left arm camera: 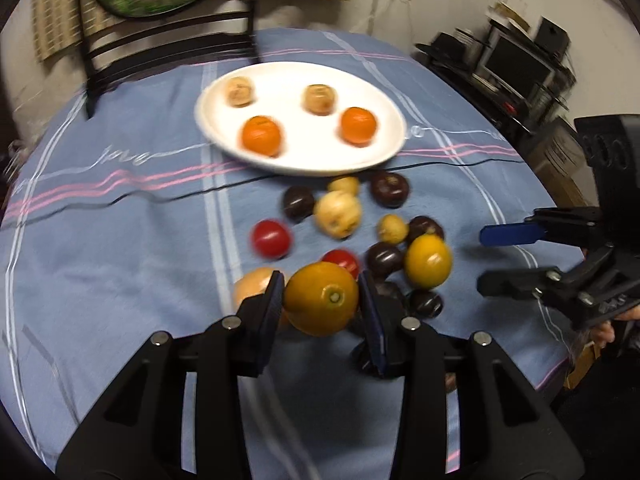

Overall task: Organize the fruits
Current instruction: 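Grasp a yellow-green citrus with the left tool while the right tool grasps a small yellow fruit, then place both fruits on the white plate and open both tools, then grasp a large tan pear with the left tool while the right tool reaches toward a small fruit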

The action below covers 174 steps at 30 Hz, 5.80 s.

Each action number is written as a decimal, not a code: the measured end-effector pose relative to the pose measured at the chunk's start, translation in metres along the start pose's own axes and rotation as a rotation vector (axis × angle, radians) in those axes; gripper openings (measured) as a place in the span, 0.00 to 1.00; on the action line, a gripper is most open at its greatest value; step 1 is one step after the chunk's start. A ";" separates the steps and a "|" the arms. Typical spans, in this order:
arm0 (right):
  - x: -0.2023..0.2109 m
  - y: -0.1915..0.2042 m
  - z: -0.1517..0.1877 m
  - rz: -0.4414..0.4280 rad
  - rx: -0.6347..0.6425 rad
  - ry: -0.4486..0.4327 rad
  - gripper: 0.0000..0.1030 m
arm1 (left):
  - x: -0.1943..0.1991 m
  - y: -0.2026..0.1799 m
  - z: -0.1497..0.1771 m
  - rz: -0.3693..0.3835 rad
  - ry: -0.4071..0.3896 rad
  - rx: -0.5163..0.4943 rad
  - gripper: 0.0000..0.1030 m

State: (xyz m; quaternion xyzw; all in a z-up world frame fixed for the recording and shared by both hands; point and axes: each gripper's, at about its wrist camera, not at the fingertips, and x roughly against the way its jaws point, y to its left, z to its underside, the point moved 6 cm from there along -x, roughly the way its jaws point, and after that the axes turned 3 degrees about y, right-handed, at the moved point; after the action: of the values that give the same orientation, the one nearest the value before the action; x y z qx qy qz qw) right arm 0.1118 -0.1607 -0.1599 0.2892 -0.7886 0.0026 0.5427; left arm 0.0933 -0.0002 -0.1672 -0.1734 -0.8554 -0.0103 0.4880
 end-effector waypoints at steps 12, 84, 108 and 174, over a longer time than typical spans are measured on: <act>-0.037 0.005 -0.005 0.067 0.042 0.002 0.41 | 0.022 0.034 0.028 -0.046 0.009 0.074 0.37; 0.026 -0.074 -0.059 0.025 -0.209 -0.181 0.63 | -0.039 0.065 -0.083 -0.042 -0.009 0.153 0.69; 0.064 -0.028 0.001 0.134 -0.109 -0.147 0.64 | -0.028 0.030 0.007 -0.043 0.058 0.092 0.69; -0.021 -0.027 0.004 0.136 0.075 -0.031 0.44 | -0.008 0.049 0.040 -0.070 0.068 0.137 0.44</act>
State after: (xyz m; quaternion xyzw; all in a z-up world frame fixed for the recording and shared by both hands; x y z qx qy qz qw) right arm 0.1263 -0.1748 -0.1879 0.2550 -0.8140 0.0647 0.5179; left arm 0.0791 0.0514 -0.2026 -0.1092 -0.8424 0.0256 0.5270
